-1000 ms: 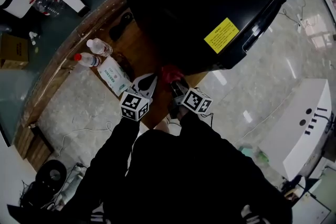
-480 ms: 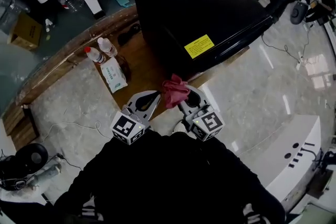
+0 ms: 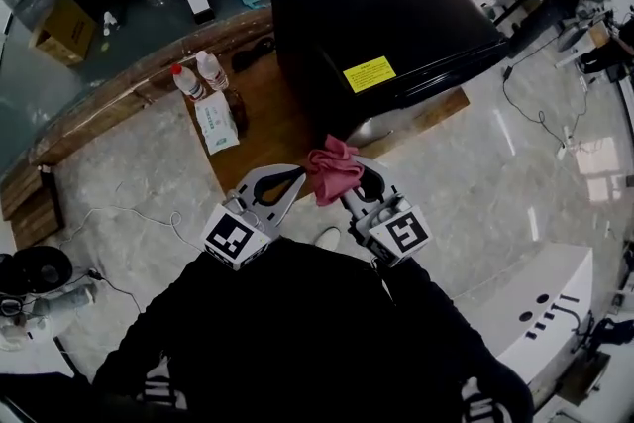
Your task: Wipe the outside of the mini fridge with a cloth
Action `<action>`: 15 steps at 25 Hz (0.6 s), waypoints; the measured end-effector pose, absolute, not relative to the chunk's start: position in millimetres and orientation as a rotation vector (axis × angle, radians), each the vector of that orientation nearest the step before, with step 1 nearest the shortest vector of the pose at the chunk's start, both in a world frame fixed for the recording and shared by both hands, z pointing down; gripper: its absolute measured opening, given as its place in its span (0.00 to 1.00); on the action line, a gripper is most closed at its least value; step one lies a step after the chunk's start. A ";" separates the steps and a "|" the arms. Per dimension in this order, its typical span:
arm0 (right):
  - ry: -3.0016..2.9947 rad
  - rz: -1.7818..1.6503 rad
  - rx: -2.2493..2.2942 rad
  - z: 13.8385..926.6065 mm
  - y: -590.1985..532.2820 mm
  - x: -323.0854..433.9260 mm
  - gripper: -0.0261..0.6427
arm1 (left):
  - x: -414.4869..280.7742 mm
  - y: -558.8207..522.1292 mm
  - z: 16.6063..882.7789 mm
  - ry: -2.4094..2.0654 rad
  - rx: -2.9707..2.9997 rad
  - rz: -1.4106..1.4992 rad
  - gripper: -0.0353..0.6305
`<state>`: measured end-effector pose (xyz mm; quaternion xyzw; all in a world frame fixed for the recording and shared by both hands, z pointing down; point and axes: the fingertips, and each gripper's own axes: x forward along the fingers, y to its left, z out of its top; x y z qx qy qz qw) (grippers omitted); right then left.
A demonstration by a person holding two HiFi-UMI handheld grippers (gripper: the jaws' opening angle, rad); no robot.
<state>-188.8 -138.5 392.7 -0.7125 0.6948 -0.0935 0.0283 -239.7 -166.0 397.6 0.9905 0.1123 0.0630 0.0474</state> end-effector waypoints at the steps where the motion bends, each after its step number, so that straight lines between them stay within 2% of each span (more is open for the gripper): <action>1: 2.152 -0.288 -2.194 391.4 -138.0 -189.7 0.17 | -241.0 -165.6 397.1 0.332 3.017 0.189 0.06; 15: 2.144 -0.243 -2.211 377.9 -137.6 -194.8 0.17 | -242.8 -172.8 384.9 0.328 3.039 0.166 0.06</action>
